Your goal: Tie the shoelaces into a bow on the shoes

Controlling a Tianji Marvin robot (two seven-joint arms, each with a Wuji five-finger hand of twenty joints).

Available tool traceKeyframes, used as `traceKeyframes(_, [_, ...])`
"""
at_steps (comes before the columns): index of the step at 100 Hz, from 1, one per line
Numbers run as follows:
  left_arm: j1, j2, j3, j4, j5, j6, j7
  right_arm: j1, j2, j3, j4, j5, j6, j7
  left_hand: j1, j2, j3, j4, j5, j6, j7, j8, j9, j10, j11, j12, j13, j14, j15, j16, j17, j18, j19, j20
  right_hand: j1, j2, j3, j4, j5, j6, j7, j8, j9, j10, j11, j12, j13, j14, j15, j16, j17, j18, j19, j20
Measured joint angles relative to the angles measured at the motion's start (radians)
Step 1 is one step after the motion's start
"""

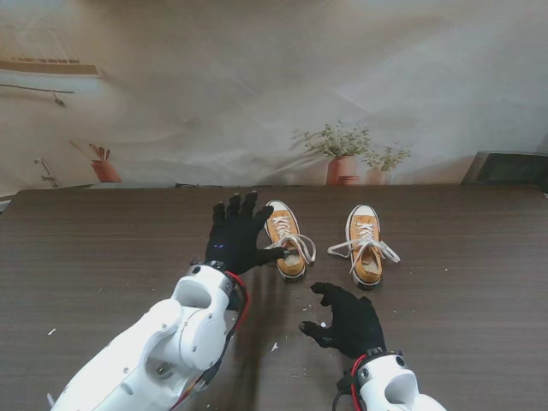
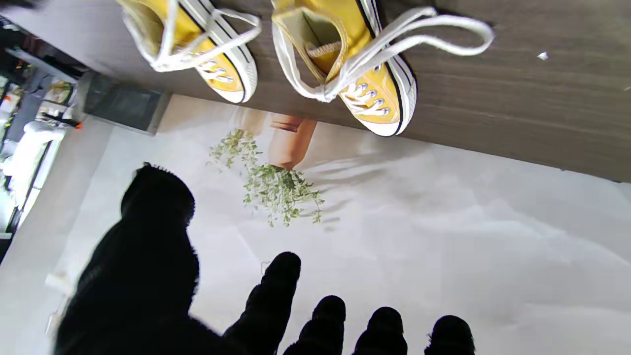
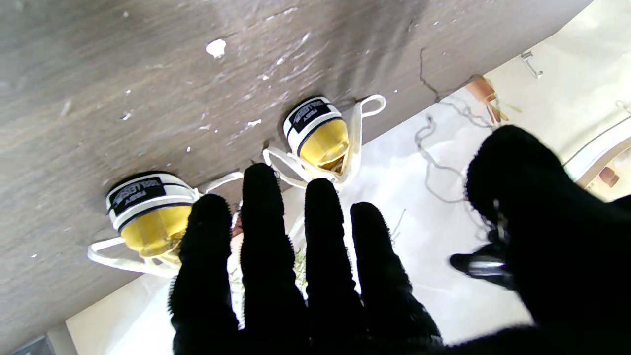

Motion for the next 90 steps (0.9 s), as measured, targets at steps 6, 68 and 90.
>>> traceKeyframes(6, [0.110,0.012,-0.102,-0.096,0.004,-0.070,-0.050,-0.005,0.000,0.008,-0.001,-0.003,-0.002,-0.008,0.000,0.015,0.000,0.000,0.002,-0.004,0.009,0.001,0.016,0.003,0.007,0.001,0.013,0.002,0.002,0.002,0.008,0.000,0.002,0.006,0.000,0.001,0.000,0.000,0.000,-0.004,0.000,0.000,0.000,0.000,0.000,0.000,-0.011,0.001,0.000,0.000,-0.007,0.000,-0.009,0.000])
traceKeyframes(68, [0.741,0.047,-0.653,-0.185,-0.047,-0.720,0.042,-0.001,0.025,0.113,0.053,-0.083,-0.217,0.081,0.041,0.097,-0.081,0.021,0.064,-0.008,0.024,0.028,0.132,0.004,0.020,0.001,0.079,-0.017,0.013,0.003,0.025,-0.009,0.012,0.030,-0.009,0.023,-0.059,0.000,0.000,-0.091,0.006,0.007,-0.052,-0.028,-0.067,-0.008,-0.077,-0.036,-0.165,-0.059,-0.062,-0.026,-0.219,-0.062])
traceKeyframes(90, [0.761,0.042,-0.665,-0.124,0.015,-0.754,0.120,0.009,0.038,0.125,0.070,-0.117,-0.276,0.139,0.041,0.097,-0.091,0.022,0.090,-0.033,0.035,0.038,0.161,0.000,0.022,0.001,0.104,-0.031,0.013,0.003,0.042,-0.009,0.012,0.034,-0.050,0.046,-0.098,0.000,-0.002,-0.130,-0.001,0.017,-0.074,-0.063,-0.162,-0.063,-0.103,-0.071,-0.333,-0.137,-0.089,-0.067,-0.359,-0.150])
